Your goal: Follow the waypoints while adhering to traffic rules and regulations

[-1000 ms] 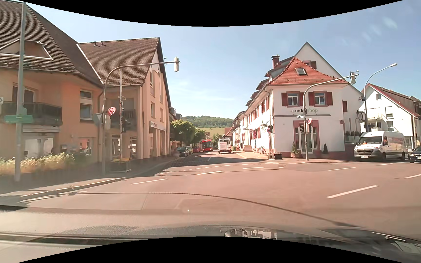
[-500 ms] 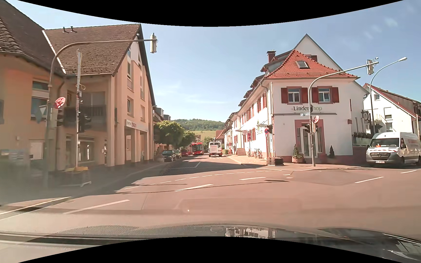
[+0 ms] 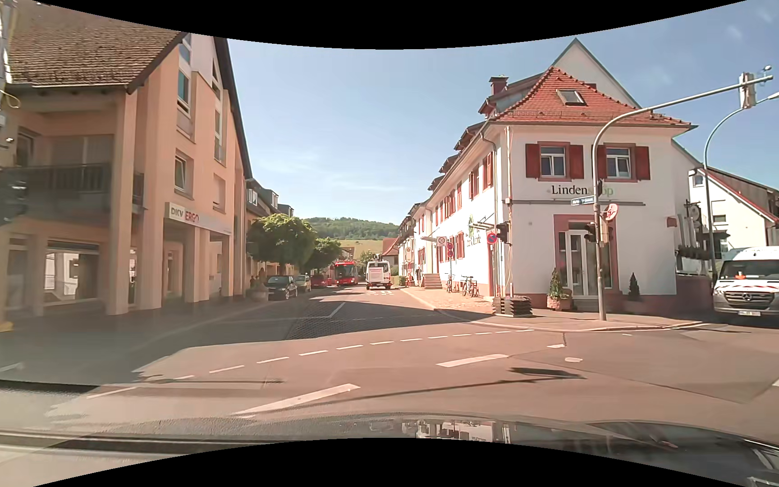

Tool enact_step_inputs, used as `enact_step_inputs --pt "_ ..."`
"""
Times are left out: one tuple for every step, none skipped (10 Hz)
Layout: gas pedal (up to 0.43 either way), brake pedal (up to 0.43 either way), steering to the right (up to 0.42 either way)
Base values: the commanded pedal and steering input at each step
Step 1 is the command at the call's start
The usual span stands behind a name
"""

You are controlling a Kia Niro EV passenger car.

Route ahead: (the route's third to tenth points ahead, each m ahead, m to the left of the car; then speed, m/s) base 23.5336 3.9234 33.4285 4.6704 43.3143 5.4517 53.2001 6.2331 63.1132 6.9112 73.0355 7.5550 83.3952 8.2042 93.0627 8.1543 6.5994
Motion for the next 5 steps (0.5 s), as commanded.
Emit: enact_step_inputs --pt "0.087 0.0 0.02" --pt "0.087 0.0 0.007" --pt "0.079 0.0 0.002" --pt "0.067 0.0 -0.001" --pt "0.059 0.0 -0.012"
